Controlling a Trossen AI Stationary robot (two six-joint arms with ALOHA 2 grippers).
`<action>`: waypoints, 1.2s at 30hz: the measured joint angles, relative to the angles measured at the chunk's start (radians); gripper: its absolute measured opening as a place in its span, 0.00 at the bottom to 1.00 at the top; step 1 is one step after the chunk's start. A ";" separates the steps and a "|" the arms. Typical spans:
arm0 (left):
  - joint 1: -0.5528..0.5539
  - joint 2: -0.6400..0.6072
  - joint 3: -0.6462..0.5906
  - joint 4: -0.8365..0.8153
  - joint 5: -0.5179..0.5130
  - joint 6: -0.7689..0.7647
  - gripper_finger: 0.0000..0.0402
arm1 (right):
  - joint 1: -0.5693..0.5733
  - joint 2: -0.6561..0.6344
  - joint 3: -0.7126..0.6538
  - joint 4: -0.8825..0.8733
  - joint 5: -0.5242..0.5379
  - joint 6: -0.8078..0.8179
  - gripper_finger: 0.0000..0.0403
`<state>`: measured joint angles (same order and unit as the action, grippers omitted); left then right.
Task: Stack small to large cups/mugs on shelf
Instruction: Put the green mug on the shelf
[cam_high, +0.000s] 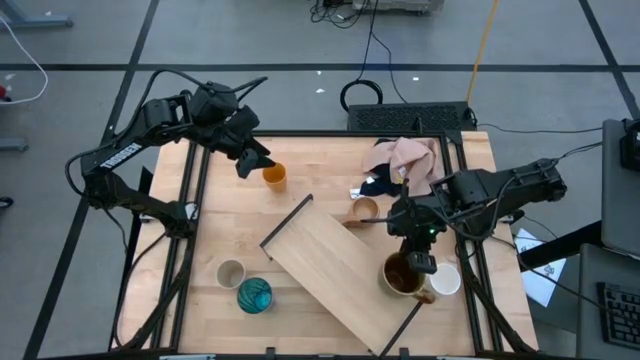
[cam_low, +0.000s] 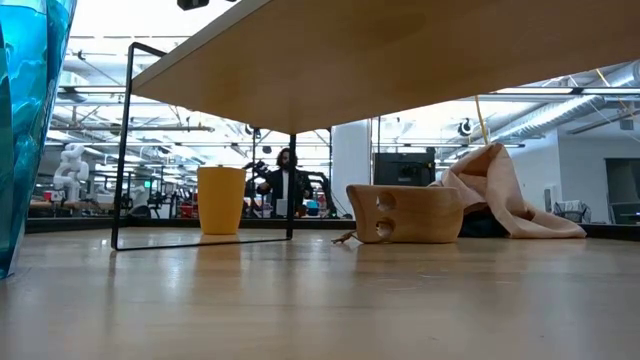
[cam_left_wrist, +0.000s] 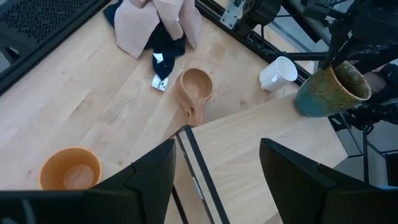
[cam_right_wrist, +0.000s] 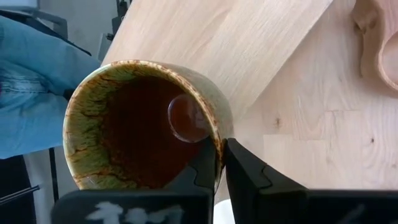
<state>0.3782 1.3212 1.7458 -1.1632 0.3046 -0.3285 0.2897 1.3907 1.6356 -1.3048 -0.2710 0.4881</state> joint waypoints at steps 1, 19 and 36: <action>0.000 0.000 0.000 0.000 0.000 0.001 0.58 | 0.000 0.000 0.000 -0.001 0.000 0.000 0.02; 0.000 0.000 0.000 0.000 0.001 0.001 0.58 | 0.002 0.017 0.002 -0.006 -0.031 -0.007 0.03; 0.000 0.000 0.000 0.000 0.005 0.005 0.58 | 0.027 0.046 0.003 -0.008 -0.042 -0.018 0.05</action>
<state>0.3782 1.3212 1.7458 -1.1633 0.3092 -0.3233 0.3164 1.4364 1.6390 -1.3128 -0.3134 0.4702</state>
